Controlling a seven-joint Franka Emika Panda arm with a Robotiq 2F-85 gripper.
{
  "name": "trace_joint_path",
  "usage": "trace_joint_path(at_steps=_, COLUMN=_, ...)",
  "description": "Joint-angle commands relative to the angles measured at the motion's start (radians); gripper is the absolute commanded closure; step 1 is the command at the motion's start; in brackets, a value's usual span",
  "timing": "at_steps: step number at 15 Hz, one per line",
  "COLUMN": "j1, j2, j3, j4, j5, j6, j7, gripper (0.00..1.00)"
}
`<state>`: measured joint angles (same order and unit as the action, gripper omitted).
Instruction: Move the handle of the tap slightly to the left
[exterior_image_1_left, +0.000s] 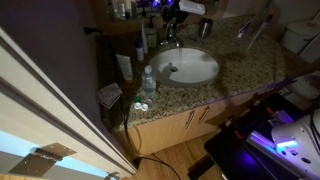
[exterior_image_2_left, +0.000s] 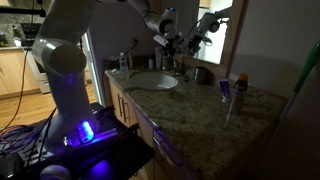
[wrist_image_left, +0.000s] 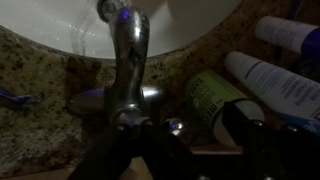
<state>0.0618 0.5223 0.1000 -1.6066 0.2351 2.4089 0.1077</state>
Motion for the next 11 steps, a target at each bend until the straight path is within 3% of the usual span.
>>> trace_joint_path(at_steps=1, j1=0.046, j2=-0.131, j3=-0.018, j4=-0.076, j5=-0.098, j6=-0.132, j7=0.014, gripper=0.03)
trace_joint_path(at_steps=6, j1=0.093, j2=-0.298, j3=-0.048, j4=-0.107, j5=-0.325, j6=-0.415, j7=0.09, gripper=0.0)
trace_joint_path(at_steps=8, j1=0.073, j2=-0.361, j3=-0.038, j4=-0.14, j5=-0.337, j6=-0.481, j7=0.055, gripper=0.0)
trace_joint_path(at_steps=9, j1=0.078, j2=-0.287, j3=-0.028, j4=-0.063, j5=-0.321, j6=-0.449, j7=0.083, gripper=0.0)
trace_joint_path(at_steps=11, j1=0.072, j2=-0.337, j3=-0.03, j4=-0.093, j5=-0.326, j6=-0.483, j7=0.076, gripper=0.0)
